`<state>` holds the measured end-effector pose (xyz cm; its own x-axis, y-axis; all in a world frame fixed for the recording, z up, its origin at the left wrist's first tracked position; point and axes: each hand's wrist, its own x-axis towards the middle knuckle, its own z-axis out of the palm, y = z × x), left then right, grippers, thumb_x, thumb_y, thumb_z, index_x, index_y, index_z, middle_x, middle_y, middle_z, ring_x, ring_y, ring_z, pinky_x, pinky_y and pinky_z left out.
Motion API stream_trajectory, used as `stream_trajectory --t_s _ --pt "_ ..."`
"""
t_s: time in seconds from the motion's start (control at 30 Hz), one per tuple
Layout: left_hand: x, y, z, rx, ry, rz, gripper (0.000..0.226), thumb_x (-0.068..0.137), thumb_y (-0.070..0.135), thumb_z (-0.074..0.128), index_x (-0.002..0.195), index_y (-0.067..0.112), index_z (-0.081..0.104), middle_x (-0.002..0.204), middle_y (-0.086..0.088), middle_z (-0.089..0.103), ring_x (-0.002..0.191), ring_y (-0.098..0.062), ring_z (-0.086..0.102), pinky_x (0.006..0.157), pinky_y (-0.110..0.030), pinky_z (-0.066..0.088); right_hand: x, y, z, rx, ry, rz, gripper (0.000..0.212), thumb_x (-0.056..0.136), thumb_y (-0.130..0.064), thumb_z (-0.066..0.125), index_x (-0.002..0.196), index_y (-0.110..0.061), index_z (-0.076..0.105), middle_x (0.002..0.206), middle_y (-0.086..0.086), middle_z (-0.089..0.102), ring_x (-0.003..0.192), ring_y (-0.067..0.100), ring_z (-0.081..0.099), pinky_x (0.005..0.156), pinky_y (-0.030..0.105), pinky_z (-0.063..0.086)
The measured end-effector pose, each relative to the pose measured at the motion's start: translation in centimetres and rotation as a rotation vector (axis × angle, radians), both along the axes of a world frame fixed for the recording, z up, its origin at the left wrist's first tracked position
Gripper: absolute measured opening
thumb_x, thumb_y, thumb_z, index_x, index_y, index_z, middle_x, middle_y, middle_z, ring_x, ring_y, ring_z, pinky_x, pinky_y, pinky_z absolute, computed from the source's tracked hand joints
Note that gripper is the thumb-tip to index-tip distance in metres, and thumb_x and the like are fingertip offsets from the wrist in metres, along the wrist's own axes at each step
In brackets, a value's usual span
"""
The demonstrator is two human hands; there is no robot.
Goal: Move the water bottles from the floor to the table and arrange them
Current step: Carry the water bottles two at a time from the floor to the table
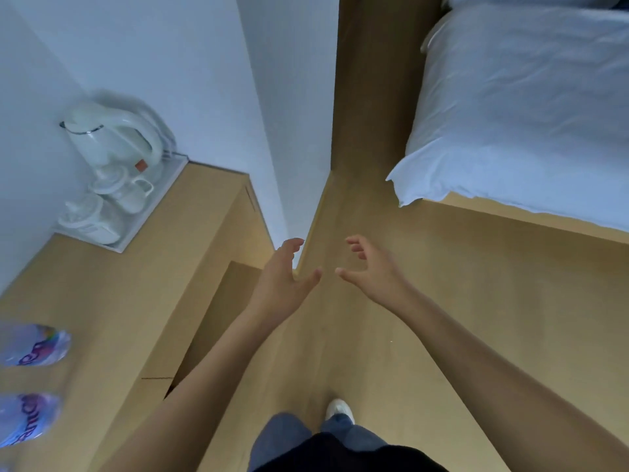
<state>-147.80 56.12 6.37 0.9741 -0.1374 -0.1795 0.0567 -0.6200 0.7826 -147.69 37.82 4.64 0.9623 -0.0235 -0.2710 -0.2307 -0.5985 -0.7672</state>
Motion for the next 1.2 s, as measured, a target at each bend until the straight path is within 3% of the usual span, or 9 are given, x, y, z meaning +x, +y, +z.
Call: stream_trajectory --t_s 0.3,0.63,0.77,0.97,1.13,1.2 --pt "14.7 -8.4 -0.6 0.051 0.020 -0.120 0.063 0.088 0.035 0.065 0.142 0.019 0.036 0.144 0.003 0.045 0.131 -0.015 0.044 0.101 -0.027 0.037 12.0 -8.6 -0.5 0.013 0.001 -0.100 0.060 0.086 -0.028 0.072 0.138 -0.020 0.045 0.135 0.001 0.051 0.112 0.009 0.048 0.087 0.022 0.038" --pt "36.5 -16.8 -0.6 0.042 0.043 -0.228 0.061 0.089 0.034 0.065 0.141 0.019 0.038 0.145 0.001 0.044 0.133 -0.016 0.042 0.107 -0.031 0.036 32.1 -16.4 0.2 0.032 0.013 -0.217 0.061 0.085 -0.027 0.072 0.139 -0.020 0.044 0.137 0.003 0.051 0.122 0.015 0.049 0.093 0.027 0.041" --pt "44.1 -20.4 -0.5 0.037 0.044 -0.248 0.060 0.089 0.034 0.065 0.140 0.020 0.038 0.146 0.001 0.044 0.133 -0.015 0.043 0.100 -0.025 0.035 39.4 -19.9 0.1 0.049 0.011 -0.246 0.058 0.084 -0.026 0.073 0.135 -0.019 0.047 0.133 0.003 0.053 0.123 0.016 0.050 0.090 0.024 0.040" --pt "55.5 -27.0 -1.4 0.042 0.088 -0.248 0.058 0.089 0.036 0.064 0.139 0.021 0.039 0.146 0.000 0.045 0.133 -0.019 0.044 0.098 -0.025 0.037 50.4 -26.5 -0.5 0.034 0.020 -0.231 0.056 0.085 -0.024 0.072 0.135 -0.016 0.046 0.123 0.005 0.056 0.109 0.016 0.054 0.085 0.023 0.041" --pt "66.2 -33.7 -1.3 0.026 0.068 -0.216 0.059 0.090 0.035 0.064 0.141 0.020 0.038 0.146 -0.001 0.044 0.134 -0.017 0.042 0.101 -0.027 0.035 61.5 -33.5 -0.3 0.032 0.006 -0.182 0.056 0.086 -0.025 0.072 0.135 -0.018 0.046 0.132 0.003 0.053 0.111 0.010 0.049 0.083 0.017 0.041" --pt "70.1 -36.4 -0.9 0.028 0.068 -0.203 0.060 0.090 0.034 0.064 0.142 0.020 0.038 0.147 0.000 0.043 0.134 -0.016 0.042 0.104 -0.029 0.036 65.7 -36.3 0.1 0.024 0.012 -0.171 0.056 0.086 -0.026 0.072 0.135 -0.018 0.046 0.131 0.003 0.053 0.113 0.012 0.051 0.089 0.020 0.042"
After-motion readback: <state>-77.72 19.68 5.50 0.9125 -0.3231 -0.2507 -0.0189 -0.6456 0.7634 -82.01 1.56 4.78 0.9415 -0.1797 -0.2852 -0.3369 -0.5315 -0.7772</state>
